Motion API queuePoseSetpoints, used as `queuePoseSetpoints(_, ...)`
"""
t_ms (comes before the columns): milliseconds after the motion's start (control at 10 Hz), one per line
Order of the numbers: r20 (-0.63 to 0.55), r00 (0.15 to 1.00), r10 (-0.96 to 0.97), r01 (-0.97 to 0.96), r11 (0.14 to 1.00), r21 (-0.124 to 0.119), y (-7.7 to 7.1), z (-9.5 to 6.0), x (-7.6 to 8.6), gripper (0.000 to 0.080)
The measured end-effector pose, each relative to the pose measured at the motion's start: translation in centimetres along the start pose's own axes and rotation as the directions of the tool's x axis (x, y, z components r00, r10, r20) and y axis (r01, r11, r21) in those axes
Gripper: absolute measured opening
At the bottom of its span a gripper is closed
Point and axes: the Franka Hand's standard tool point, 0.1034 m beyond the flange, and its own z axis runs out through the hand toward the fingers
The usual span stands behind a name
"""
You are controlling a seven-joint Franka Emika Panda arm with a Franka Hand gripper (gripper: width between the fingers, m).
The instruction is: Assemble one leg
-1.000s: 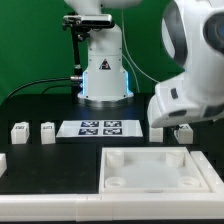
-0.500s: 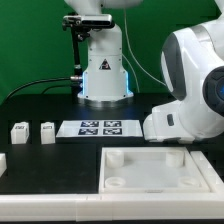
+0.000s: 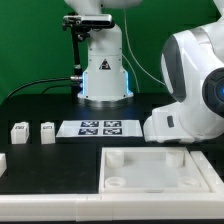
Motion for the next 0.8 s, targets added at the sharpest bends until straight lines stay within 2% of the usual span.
queuePoseSetpoints(100, 0.000, 1.000, -0.001, 0.001, 1.000, 0.000, 0.0, 0.0, 0.0, 0.0291)
queuePoseSetpoints(500, 0.000, 1.000, -0.003, 0.003, 1.000, 0.001, 0.1, -0.2, -0.1, 0.0291)
queuePoseSetpoints(600, 0.000, 1.000, -0.004, 0.004, 1.000, 0.002, 0.1, -0.7, -0.6, 0.0291)
queuePoseSetpoints(800, 0.031, 1.000, -0.005, 0.004, 1.000, 0.005, 0.2, -2.7, -3.1, 0.0291)
